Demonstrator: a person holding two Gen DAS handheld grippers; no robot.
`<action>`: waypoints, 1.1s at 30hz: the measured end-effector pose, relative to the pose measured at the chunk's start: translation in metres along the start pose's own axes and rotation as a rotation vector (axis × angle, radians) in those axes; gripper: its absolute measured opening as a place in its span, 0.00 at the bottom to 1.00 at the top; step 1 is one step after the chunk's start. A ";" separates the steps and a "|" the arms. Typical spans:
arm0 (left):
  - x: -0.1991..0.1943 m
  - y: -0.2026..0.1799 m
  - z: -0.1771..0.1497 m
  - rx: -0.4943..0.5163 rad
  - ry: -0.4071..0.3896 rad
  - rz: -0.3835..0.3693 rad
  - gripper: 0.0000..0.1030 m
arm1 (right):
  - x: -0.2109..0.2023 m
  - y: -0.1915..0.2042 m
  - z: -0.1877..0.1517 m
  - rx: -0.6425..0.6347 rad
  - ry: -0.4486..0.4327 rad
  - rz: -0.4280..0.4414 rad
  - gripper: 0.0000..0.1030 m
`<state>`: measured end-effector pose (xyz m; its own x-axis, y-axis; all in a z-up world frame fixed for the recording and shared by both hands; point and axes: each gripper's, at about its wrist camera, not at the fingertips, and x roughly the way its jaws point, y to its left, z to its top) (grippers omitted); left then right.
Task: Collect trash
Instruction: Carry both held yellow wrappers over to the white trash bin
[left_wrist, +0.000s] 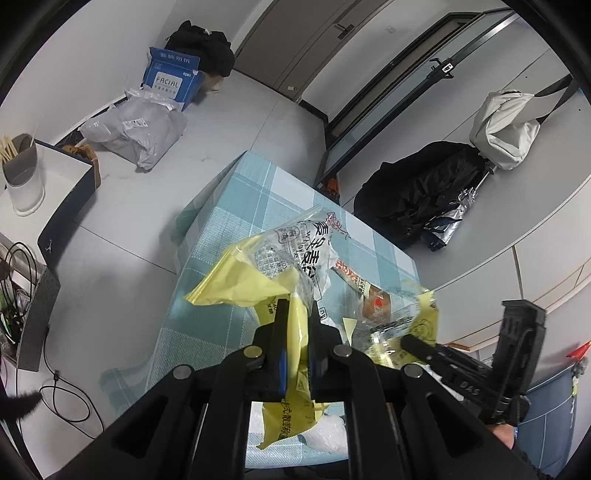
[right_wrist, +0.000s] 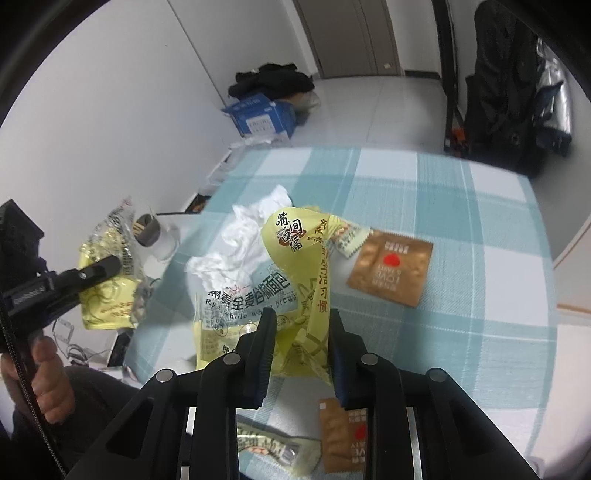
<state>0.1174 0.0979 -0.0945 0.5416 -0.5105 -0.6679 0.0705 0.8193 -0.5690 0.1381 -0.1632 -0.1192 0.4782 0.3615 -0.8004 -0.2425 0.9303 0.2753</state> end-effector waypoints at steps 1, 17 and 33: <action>-0.001 -0.002 -0.001 0.001 -0.002 0.000 0.04 | -0.006 0.001 0.000 -0.005 -0.009 0.003 0.25; -0.027 -0.096 -0.008 0.155 -0.021 -0.077 0.04 | -0.128 -0.019 -0.002 -0.008 -0.231 0.034 0.25; 0.009 -0.325 -0.032 0.485 0.112 -0.353 0.04 | -0.336 -0.145 -0.087 0.207 -0.495 -0.238 0.25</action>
<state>0.0728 -0.1812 0.0689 0.3269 -0.7757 -0.5399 0.6173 0.6078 -0.4995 -0.0608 -0.4251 0.0637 0.8487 0.0813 -0.5226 0.0657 0.9643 0.2567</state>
